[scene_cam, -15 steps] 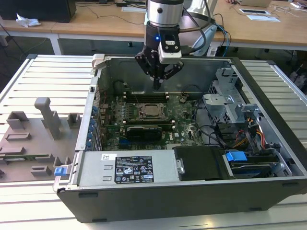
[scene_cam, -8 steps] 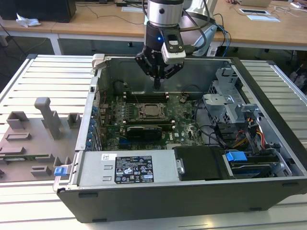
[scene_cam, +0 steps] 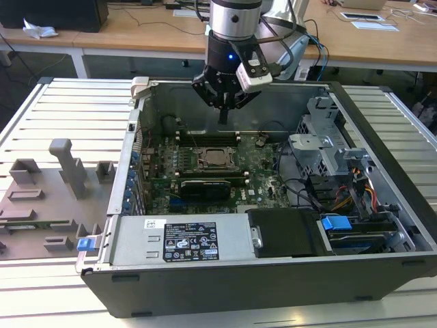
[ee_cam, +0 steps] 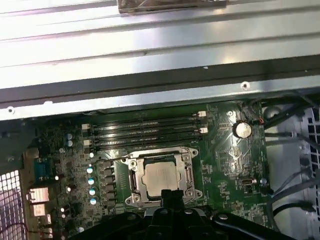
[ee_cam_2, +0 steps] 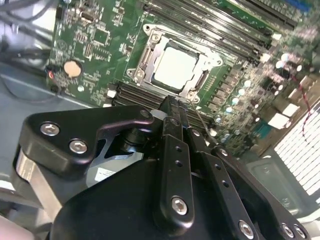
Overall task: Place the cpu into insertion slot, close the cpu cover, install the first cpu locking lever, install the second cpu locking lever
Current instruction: 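Install the first cpu locking lever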
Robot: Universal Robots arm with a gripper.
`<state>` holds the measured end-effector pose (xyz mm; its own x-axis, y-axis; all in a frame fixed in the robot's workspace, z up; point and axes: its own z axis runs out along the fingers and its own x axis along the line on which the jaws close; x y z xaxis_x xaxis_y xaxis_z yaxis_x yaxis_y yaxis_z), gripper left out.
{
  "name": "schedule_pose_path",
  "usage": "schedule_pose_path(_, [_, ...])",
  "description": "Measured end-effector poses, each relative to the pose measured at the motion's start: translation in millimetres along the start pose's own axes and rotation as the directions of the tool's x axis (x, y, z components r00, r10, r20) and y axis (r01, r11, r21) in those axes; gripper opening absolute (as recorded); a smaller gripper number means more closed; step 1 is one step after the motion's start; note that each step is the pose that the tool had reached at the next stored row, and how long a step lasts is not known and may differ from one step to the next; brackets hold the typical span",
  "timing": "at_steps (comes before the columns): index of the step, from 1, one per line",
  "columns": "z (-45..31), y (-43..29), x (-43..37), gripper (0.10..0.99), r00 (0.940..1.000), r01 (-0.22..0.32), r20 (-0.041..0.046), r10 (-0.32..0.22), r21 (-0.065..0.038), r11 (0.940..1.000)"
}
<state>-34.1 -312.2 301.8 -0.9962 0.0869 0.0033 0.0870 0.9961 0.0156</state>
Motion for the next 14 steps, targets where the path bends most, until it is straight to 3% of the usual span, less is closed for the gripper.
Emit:
schedule_pose_path(1, [0.0, 0.0, 0.0, 0.106, 0.9993, 0.038, -0.0008, -0.038, -0.002, 0.9993])
schedule_pose_path(4, [0.0, 0.0, 0.0, 0.106, 0.9963, 0.085, -0.0017, -0.086, -0.01, 0.9963])
schedule_pose_path(8, [0.1, -0.1, 0.9, 0.106, 0.9963, 0.086, -0.0016, -0.086, -0.013, 0.9962])
schedule_pose_path(14, [0.3, -2.6, 29.3, 0.106, 0.9963, 0.086, -0.0006, -0.086, -0.013, 0.9962])
